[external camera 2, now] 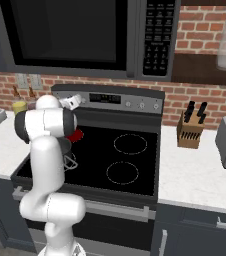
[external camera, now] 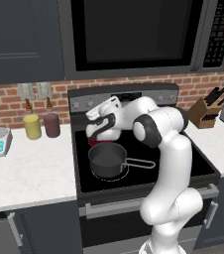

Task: Turn off the rear left burner of the stove.

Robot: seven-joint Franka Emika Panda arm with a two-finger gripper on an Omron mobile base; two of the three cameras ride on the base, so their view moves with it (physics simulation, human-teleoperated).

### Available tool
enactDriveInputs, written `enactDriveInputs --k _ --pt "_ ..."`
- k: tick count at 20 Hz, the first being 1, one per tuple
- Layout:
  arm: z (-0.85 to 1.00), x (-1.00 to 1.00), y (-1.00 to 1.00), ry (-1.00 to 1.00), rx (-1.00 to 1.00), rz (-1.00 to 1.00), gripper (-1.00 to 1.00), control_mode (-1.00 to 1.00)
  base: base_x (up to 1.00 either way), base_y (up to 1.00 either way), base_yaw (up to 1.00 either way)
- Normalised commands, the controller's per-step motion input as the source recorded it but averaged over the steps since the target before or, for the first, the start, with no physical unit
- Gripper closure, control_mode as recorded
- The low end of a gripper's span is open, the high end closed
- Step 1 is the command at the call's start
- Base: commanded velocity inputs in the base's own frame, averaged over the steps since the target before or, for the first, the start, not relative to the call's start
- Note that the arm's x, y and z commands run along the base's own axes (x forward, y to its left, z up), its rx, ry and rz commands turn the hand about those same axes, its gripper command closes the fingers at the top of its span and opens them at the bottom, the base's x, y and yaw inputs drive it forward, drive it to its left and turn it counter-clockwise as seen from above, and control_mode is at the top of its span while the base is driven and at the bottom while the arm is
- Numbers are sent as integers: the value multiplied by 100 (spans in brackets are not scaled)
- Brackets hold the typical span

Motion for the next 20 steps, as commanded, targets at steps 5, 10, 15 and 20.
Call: enactDriveInputs --k 5,10,15,20 --pt "-48 0 0 -1 0 -3 -100 -100 0 0 0" --pt "-14 9 4 -5 4 0 -100 -100 0 0 0" --pt "-1 22 10 -2 3 0 -100 -100 0 0 0" --pt "-5 32 8 -2 0 0 -100 -100 0 0 0"
